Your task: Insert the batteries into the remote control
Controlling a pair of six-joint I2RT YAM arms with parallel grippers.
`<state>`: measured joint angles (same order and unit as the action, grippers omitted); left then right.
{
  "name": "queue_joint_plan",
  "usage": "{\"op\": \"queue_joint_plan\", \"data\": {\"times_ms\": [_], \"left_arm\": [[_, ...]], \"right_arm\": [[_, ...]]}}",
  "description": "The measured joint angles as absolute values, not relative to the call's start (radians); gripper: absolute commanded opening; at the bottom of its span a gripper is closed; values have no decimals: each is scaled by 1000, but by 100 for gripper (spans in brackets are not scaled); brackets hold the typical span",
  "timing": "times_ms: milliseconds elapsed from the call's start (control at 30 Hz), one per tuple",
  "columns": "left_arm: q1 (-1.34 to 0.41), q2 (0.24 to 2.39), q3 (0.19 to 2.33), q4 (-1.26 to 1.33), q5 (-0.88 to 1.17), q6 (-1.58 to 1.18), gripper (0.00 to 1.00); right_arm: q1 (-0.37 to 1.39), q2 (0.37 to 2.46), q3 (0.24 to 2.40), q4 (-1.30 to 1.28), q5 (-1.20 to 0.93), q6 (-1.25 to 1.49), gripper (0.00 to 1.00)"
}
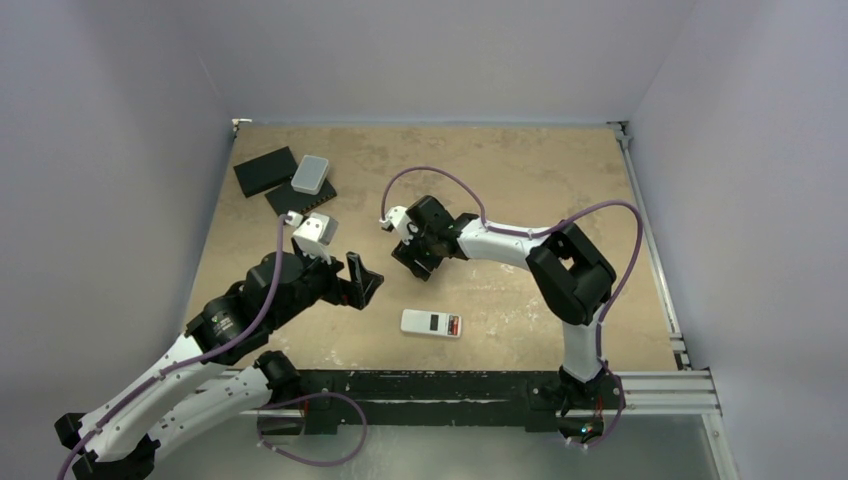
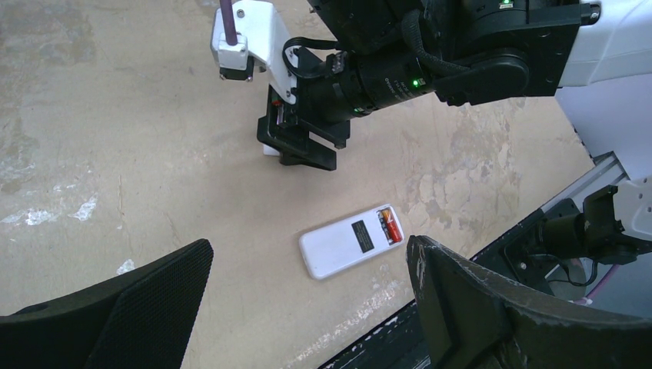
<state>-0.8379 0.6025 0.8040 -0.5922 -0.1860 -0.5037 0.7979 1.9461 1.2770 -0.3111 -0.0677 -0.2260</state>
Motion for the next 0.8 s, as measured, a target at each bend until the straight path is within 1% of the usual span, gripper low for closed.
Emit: {"op": "queue_joint_plan", "data": {"times_ms": [133,200,400,600,800], "left_arm": [[-838,603,804,-592,-186,-504,99],[-838,603,804,-592,-186,-504,99],[-838,603,804,-592,-186,-504,99],[-838,603,804,-592,-186,-504,99],[-838,603,804,-592,-186,-504,99]], "right_arm": [[800,1946,1277,-313,-68,-223,58],[801,1946,1277,-315,-69,-221,52],[802,1946,1277,-316,-68,-220,41],[802,1939,1275,-318,-64,-208,38],[801,1874,1233,-358,-37,-196,37]]}}
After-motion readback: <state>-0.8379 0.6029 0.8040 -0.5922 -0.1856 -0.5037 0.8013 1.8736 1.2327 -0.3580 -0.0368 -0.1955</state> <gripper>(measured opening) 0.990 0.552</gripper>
